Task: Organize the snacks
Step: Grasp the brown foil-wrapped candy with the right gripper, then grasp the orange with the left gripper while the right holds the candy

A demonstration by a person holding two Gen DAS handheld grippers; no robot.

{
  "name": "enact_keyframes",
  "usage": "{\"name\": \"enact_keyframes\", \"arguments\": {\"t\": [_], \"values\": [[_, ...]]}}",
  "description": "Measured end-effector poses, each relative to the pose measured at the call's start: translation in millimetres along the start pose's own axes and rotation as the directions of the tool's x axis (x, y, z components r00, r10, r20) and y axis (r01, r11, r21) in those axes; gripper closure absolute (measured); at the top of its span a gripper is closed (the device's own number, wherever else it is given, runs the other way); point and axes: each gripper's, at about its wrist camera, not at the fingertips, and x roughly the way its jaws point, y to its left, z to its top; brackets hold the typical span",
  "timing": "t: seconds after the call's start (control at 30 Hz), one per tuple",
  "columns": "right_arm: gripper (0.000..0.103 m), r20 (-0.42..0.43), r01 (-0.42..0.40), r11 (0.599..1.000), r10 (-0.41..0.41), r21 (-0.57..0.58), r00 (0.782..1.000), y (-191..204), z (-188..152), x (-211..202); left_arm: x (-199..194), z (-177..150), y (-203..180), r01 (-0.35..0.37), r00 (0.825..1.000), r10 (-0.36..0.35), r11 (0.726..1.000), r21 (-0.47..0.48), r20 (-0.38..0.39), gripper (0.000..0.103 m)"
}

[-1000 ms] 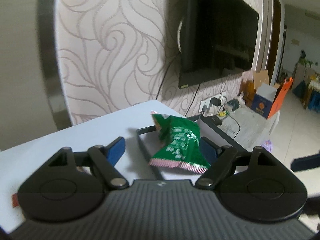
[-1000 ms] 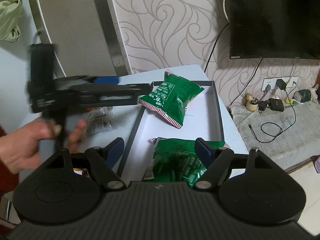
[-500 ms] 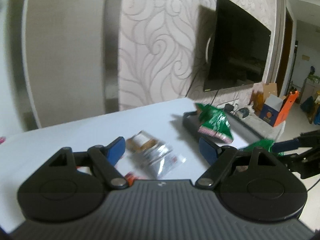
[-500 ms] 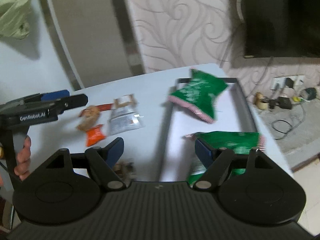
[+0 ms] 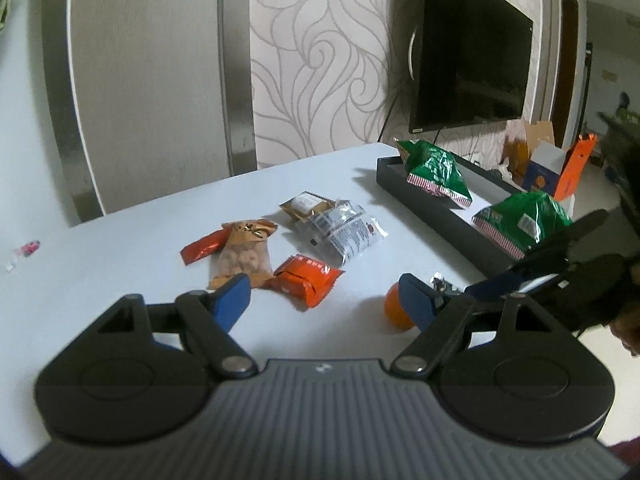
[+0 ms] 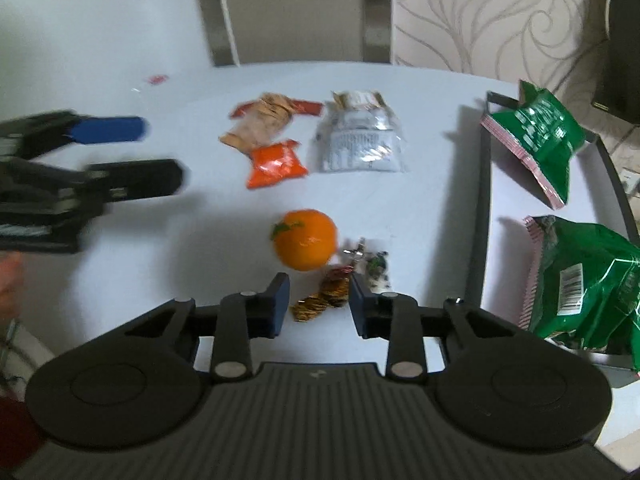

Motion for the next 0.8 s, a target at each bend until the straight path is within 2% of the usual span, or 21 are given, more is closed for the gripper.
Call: {"name": "enact_keyframes", "arguments": {"t": [0.23,0.37,0.43,0.63,0.8], "values": [[0.066,-0.042,0.020,0.999,-0.019,0.027,0.999,-10.3,0.1,28.4,-6.5,-7.9,10.1,-0.034,0.999,0.034,0.999,-0.008,-0.013,0.021],[0.076,-0.029,0.037,0.999,-0.038,-0.031,0.999,-6.1,1.8,32.9,-6.4,-8.7,9.6,-0.035,0.999,0.035,0.999,-0.004,-0.014,0.021],[0.077,-0.026,0.031,0.999,-0.031,-0.028,0.999,-7.7,1.5,31.5,-4.6,-9.6,7.6,-0.029,0.999,0.029,1.000,0.004,-0.015,0.021],[0.077,-0.018,0.008,1.000,-0.008,0.010,1.000,-16.0,-2.3,17.1,14.0,-15.6,-11.4,0.034,0.999,-0.032,0.998,0.050,-0.035,0.021],[0.077,0.025,0.011,0.999,-0.012,0.035,1.000,-23.7,-2.2,-13.0,39.7,-20.8,-37.2,0.095,0.994,-0.090,0.990,0.106,-0.055,0.021]]}}
